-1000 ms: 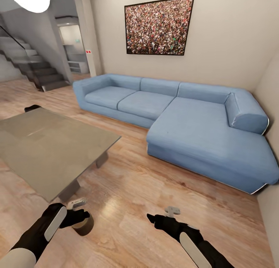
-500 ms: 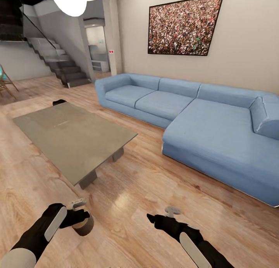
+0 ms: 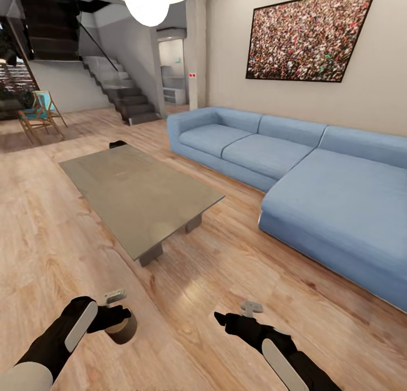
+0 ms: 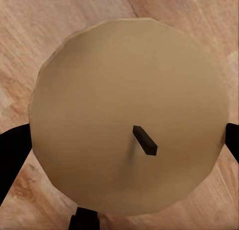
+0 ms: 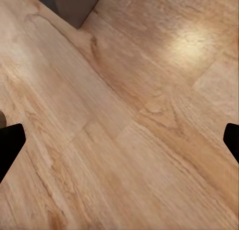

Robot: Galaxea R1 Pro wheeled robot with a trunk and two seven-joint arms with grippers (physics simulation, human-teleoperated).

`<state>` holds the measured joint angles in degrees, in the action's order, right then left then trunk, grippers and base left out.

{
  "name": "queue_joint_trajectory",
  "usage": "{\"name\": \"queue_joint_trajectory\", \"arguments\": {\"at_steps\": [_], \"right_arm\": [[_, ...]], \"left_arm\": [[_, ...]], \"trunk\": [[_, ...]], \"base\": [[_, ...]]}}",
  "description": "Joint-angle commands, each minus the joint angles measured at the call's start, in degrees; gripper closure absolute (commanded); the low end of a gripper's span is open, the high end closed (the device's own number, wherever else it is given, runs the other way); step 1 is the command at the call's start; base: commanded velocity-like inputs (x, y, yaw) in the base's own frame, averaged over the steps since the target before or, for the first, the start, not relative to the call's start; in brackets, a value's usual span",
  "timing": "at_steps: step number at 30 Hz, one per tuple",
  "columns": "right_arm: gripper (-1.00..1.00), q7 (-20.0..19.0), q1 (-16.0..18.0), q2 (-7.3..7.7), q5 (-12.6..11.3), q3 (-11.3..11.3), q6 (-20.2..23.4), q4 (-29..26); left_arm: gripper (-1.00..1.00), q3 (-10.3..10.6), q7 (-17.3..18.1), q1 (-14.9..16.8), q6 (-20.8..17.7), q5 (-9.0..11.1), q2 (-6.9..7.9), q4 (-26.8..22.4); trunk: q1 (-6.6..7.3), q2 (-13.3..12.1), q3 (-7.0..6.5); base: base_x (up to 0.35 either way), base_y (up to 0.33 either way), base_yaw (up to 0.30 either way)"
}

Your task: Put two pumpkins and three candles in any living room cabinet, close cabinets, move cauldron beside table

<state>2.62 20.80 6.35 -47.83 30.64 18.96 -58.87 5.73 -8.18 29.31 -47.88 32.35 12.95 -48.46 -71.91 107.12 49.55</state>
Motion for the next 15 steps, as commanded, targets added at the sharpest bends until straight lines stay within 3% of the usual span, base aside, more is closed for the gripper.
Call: {"name": "queue_joint_trajectory", "arguments": {"at_steps": [1,15], "right_arm": [[-1.0,0.3,0.0,0.06,-0.4,0.1,0.1,-0.1],[-1.0,0.3,0.0,0.06,-0.4,0.1,0.1,0.1]], "left_arm": [[1.0,0.2,-0.6,0.0,-0.1,0.6,0.06,-0.1],[1.0,0.2,-0.6,0.0,0.0,0.7,0.07,-0.1]], "trunk": [[0.01,0.0,0.05],[0.01,0.0,0.05]], "base": [[0.0,0.0,0.289],[0.0,0.0,0.29]]}}
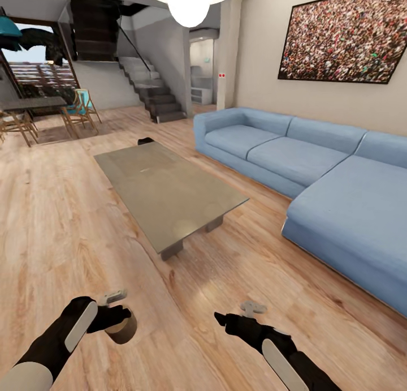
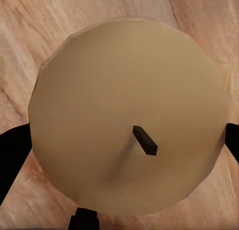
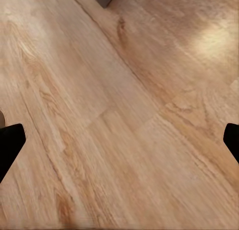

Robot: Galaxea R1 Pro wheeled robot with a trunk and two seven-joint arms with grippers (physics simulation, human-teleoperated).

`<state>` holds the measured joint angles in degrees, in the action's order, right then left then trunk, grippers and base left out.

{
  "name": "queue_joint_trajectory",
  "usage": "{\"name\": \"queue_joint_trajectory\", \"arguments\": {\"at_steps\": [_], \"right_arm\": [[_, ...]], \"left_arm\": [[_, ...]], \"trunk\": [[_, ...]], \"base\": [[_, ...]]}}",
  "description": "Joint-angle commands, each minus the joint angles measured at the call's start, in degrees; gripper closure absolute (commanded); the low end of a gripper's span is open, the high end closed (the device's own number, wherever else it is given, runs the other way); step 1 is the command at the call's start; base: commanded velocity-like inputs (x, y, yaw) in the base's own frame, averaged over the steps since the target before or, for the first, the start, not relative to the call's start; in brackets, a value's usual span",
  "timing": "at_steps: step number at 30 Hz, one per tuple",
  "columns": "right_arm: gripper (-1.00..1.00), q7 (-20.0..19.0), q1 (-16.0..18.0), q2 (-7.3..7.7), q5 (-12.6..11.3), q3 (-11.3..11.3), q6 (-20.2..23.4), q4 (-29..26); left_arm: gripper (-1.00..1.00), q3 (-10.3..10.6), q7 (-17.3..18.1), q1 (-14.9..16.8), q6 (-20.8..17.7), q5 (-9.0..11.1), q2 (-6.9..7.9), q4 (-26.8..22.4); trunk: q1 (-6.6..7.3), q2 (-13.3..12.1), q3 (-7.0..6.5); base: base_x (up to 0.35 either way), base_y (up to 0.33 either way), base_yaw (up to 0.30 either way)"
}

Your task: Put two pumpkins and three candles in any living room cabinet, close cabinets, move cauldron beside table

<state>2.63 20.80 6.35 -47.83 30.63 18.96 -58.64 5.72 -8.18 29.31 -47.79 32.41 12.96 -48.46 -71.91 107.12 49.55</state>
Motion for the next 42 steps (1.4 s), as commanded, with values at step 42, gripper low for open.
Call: {"name": "queue_joint_trajectory", "arguments": {"at_steps": [42], "right_arm": [[-1.0,0.3,0.0,0.01,-0.4,0.1,0.1,0.4]], "left_arm": [[1.0,0.3,-0.7,0.0,-0.1,0.5,0.06,0.2]], "trunk": [[0.01,0.0,0.05]], "base": [[-0.098,0.024,0.29]]}}
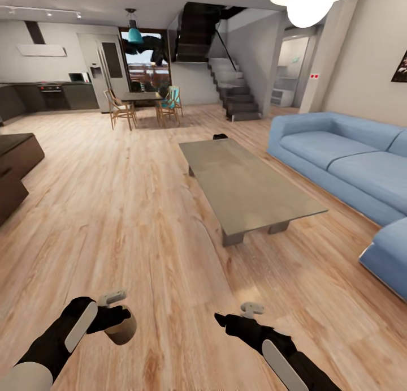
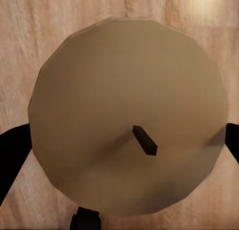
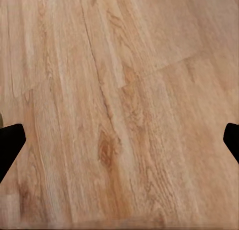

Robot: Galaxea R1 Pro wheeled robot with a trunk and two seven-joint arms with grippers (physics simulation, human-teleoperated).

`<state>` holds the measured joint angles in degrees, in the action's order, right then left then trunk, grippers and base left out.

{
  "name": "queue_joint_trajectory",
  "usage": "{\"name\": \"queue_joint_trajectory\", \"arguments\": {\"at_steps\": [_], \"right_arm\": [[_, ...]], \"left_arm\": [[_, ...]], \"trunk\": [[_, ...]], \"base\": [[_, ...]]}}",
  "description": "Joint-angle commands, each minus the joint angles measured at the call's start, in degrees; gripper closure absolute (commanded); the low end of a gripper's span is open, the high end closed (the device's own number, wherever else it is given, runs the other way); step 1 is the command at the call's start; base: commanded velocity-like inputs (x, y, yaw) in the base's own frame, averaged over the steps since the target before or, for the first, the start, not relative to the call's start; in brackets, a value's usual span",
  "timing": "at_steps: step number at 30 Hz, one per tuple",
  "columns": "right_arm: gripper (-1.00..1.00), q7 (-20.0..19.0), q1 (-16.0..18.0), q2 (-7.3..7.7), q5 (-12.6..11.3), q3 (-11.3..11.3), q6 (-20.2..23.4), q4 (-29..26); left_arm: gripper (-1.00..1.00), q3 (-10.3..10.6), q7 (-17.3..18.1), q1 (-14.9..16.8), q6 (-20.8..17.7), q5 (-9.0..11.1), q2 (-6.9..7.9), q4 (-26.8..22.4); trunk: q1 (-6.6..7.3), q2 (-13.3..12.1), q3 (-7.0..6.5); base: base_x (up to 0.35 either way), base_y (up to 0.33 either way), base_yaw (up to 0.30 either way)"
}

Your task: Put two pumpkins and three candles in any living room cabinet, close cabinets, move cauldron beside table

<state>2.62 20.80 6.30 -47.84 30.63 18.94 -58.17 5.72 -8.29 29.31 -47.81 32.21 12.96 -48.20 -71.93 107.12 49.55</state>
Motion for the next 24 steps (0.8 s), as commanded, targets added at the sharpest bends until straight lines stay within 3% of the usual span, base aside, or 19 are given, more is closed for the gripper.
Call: {"name": "queue_joint_trajectory", "arguments": {"at_steps": [1,10,19,24], "right_arm": [[-1.0,0.3,0.0,0.08,-0.4,0.1,0.1,-0.1],[-1.0,0.3,0.0,0.05,-0.4,0.1,0.1,-0.1],[-1.0,0.3,0.0,0.04,-0.4,0.1,0.1,0.0],[-1.0,0.3,0.0,0.04,-0.4,0.1,0.1,0.0]], "left_arm": [[1.0,0.3,-0.6,0.0,-0.1,0.7,0.05,-0.1],[1.0,0.3,-0.7,0.0,-0.1,0.7,0.1,0.1],[1.0,0.3,-0.6,0.0,-0.1,0.7,0.13,0.1],[1.0,0.3,-0.6,0.0,0.0,0.6,0.13,0.1]], "trunk": [[0.03,0.0,0.05],[0.03,0.0,0.05],[0.03,0.0,0.05],[0.03,0.0,0.05]], "base": [[-0.12,0.085,0.29],[-0.021,0.062,0.29],[0.002,0.262,0.29],[0.156,0.265,0.29]]}}
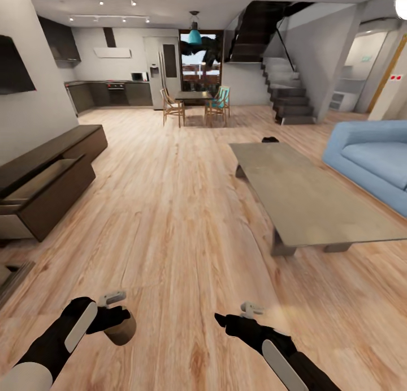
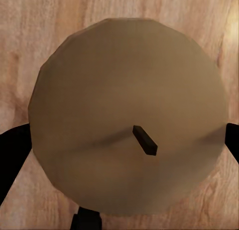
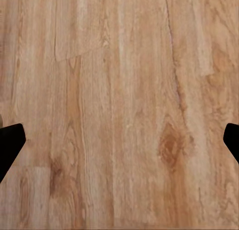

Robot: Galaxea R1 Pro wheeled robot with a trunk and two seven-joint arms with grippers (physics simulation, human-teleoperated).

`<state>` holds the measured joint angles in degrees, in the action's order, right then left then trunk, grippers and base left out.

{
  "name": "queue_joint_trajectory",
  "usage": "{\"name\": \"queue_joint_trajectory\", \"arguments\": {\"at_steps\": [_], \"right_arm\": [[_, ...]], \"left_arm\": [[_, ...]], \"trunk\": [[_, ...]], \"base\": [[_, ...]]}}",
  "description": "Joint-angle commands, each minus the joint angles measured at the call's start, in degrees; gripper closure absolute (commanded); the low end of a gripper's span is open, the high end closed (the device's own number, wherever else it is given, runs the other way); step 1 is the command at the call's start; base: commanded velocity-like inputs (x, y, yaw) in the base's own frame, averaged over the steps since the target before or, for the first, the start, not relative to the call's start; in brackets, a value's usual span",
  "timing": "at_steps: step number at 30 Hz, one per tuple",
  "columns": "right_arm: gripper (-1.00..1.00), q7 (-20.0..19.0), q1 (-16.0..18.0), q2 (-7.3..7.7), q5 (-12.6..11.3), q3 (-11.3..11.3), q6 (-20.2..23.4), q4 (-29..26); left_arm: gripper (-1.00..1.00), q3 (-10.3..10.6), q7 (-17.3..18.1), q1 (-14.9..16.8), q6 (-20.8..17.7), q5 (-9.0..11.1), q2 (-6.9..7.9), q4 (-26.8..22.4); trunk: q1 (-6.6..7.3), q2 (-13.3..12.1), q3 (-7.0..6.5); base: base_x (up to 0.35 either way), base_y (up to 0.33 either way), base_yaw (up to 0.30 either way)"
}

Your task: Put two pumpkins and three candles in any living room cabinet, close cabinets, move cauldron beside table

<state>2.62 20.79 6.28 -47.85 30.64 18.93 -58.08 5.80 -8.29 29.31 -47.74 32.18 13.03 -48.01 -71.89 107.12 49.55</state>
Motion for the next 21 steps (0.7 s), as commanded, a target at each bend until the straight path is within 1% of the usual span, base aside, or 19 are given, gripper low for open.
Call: {"name": "queue_joint_trajectory", "arguments": {"at_steps": [1,5,7,13,19,21], "right_arm": [[-1.0,0.3,0.0,0.06,-0.4,0.1,0.1,-0.1],[-1.0,0.3,0.0,0.1,-0.4,0.1,0.1,-0.1],[-1.0,0.3,0.0,0.07,-0.4,0.1,0.1,0.1],[-1.0,0.2,0.0,-0.02,-0.3,0.2,-1.6,1.4],[-1.0,0.3,0.0,-0.04,-0.3,0.3,-1.9,1.6],[-1.0,0.3,0.0,-0.04,-0.3,0.3,-1.9,1.6]], "left_arm": [[1.0,0.3,-0.6,0.0,-0.1,0.6,0.06,0.0],[1.0,0.3,-0.6,0.0,0.0,0.6,0.07,0.0],[1.0,0.3,-0.6,0.0,0.0,0.6,0.07,0.0],[1.0,0.5,-0.7,0.0,0.2,0.5,0.07,0.0],[1.0,0.5,-0.8,0.0,0.2,0.5,0.24,0.0],[1.0,0.4,-0.8,0.0,0.2,-0.4,0.25,0.1]], "trunk": [[-0.02,0.0,0.05],[-0.02,0.0,0.05],[-0.02,0.0,0.05],[-0.02,0.0,0.05],[-0.02,0.0,0.05],[-0.02,0.0,0.05]], "base": [[0.259,0.208,0.29],[0.286,0.17,0.289],[0.306,0.111,0.152],[0.318,0.024,0.026],[0.326,0.002,0.002],[0.329,0.0,0.0]]}}
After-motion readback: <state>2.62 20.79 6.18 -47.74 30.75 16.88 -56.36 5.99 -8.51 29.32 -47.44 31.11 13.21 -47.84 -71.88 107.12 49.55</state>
